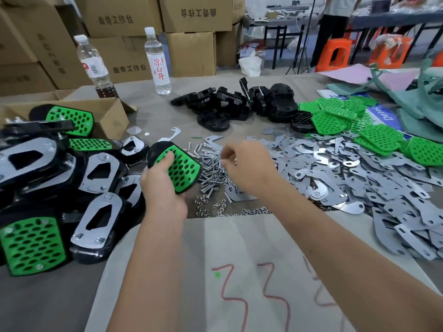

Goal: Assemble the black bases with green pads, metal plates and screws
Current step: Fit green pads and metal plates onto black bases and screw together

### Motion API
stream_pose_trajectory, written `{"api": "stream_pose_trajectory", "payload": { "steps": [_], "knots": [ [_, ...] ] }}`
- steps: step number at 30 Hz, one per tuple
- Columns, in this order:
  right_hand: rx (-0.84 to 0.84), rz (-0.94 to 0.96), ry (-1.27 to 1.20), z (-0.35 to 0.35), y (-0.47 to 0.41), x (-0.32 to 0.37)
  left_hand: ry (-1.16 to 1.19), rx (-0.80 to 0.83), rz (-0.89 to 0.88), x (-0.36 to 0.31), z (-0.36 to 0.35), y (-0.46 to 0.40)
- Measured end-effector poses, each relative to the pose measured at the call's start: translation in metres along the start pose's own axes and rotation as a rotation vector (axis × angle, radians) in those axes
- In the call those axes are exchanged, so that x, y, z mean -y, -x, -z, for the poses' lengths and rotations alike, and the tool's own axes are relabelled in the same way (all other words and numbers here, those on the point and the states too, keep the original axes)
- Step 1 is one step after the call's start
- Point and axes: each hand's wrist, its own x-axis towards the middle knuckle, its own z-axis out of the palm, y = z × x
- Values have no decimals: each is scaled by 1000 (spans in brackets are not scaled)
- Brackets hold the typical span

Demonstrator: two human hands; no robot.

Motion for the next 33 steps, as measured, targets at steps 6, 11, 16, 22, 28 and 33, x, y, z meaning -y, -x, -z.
{"api": "stream_pose_trajectory", "payload": {
  "steps": [6,11,16,22,28,33],
  "knots": [
    [232,81,334,-22,-51,29,-37,-132,-58,-1,4,-12],
    [334,91,361,-21,-60,31,-106,-86,29,4,3,-15],
    [124,-45,65,10,-31,4,-236,43,74,10,-2,-11],
    [-72,-176,-499,28,31,-27,-397,244,-2,25,-13,6],
    [-157,-237,-1006,28,54,-43,-531,391,-115,38,-22,24],
    [-273,-178,-683,24,56,-51,-577,398,-200,40,-24,28]
  ]
}}
